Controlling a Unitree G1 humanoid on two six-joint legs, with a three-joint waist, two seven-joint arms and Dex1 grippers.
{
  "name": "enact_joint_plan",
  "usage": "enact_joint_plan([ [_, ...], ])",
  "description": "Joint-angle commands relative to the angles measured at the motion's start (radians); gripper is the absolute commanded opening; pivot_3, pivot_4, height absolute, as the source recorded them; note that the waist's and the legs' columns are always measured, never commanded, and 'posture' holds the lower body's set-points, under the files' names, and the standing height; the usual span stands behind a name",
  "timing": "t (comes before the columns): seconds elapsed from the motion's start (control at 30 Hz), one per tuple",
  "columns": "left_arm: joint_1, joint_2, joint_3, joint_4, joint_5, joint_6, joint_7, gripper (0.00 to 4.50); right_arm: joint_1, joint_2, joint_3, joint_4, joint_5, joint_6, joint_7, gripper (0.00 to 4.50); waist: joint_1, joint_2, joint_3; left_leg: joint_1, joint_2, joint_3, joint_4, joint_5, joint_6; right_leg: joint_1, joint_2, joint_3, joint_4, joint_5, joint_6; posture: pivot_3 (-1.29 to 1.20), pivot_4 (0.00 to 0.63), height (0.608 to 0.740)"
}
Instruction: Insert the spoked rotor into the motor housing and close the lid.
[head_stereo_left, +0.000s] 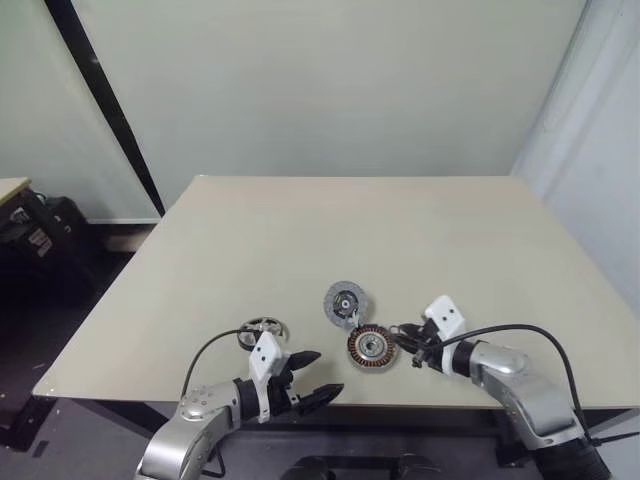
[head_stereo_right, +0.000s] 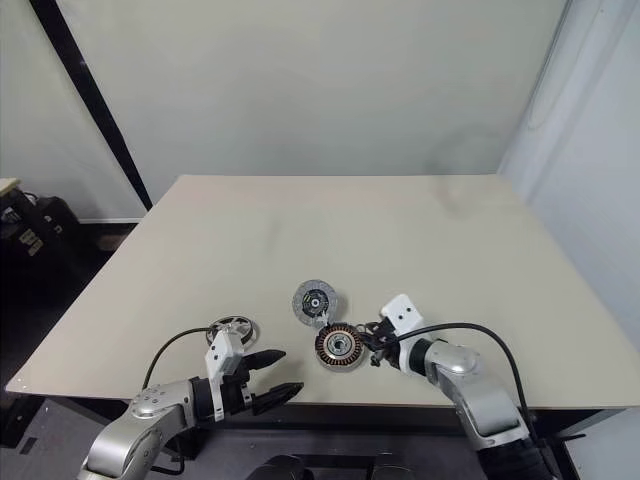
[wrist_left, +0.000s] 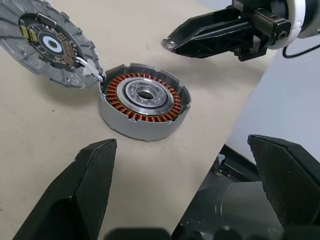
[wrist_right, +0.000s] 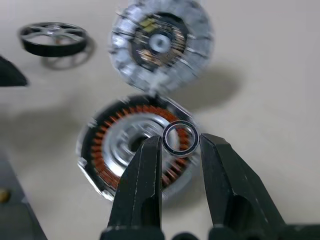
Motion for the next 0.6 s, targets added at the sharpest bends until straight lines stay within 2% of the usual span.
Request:
enact_joint_plan([
  [0.03,-0.010,-0.006,0.015,-0.006,-0.002,-0.029,0.005,4.50,-0.049,0.025,0.041,-0.005,-0.013,0.000,0.001,0.80,0.000,0.000,0.000,0.000,0.000,0.000,0.000,0.000,0.000,0.000,0.000,0.000,0.000,0.000,0.000,0.00,0.000,0.740],
  [0.3,-0.012,-0.009,0.007,0.001,0.006,-0.043,0.010,4.50,-0.087,0.063,0.116,0.069,-0.045,-0.018,0.006,0.80,0.000,0.000,0.000,0.000,-0.001,0.000,0.000,0.000,0.000,0.000,0.000,0.000,0.000,0.000,0.000,0.00,0.000,0.740],
  [0.6,-0.010,-0.007,0.004,0.008,0.012,-0.057,0.009,4.50,-0.091,0.071,0.114,0.120,-0.069,-0.034,0.000,0.80,0.000,0.000,0.000,0.000,-0.001,0.000,0.000,0.000,0.000,0.000,0.000,0.000,0.000,0.001,0.001,0.00,0.000,0.740],
])
